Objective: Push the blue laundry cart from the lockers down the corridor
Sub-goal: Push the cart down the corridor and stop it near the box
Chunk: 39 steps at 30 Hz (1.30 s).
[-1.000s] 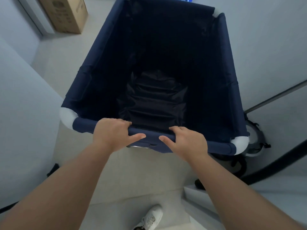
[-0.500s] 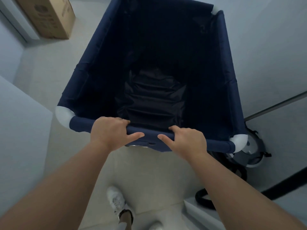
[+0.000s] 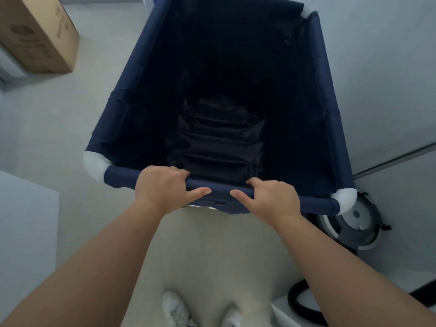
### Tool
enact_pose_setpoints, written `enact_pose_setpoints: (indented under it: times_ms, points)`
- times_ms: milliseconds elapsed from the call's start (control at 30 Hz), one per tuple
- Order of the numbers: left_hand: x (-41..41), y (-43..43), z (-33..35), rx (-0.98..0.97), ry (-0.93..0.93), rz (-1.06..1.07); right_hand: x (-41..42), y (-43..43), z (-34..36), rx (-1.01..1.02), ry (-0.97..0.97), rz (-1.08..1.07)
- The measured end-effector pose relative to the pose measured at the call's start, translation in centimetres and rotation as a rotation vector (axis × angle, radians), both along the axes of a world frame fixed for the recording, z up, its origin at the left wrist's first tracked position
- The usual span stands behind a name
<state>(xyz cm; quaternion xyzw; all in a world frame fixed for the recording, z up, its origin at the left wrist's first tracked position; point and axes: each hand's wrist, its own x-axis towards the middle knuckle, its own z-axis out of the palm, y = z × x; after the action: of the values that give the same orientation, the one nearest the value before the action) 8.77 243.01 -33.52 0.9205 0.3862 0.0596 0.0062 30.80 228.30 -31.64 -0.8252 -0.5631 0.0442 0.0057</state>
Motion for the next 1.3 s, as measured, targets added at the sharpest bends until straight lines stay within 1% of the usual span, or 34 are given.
enact_pose_setpoints:
  times_ms: [233,467,700,967,1167,1300]
  points:
    - [3.6,6.1,0.0,0.027,0.042,-0.037,2.9,5.0,-0.1,0.016,-0.009,-0.026]
    - [7.9,11.5,-0.2,0.060,0.064,-0.052,7.2,10.1,-0.3,0.023,-0.022,-0.014]
    - [12.0,15.9,0.1,0.049,0.057,-0.058,11.4,14.6,-0.3,0.024,-0.007,0.024]
    - [15.6,19.7,-0.2,0.042,0.074,-0.040,15.8,18.8,-0.2,-0.079,-0.015,0.062]
    - [18.2,22.3,-0.1,0.048,0.084,-0.025,19.0,22.1,-0.1,-0.149,0.018,0.088]
    - [20.1,24.4,-0.1,0.060,0.064,-0.015,20.8,24.8,0.2,-0.176,0.001,0.092]
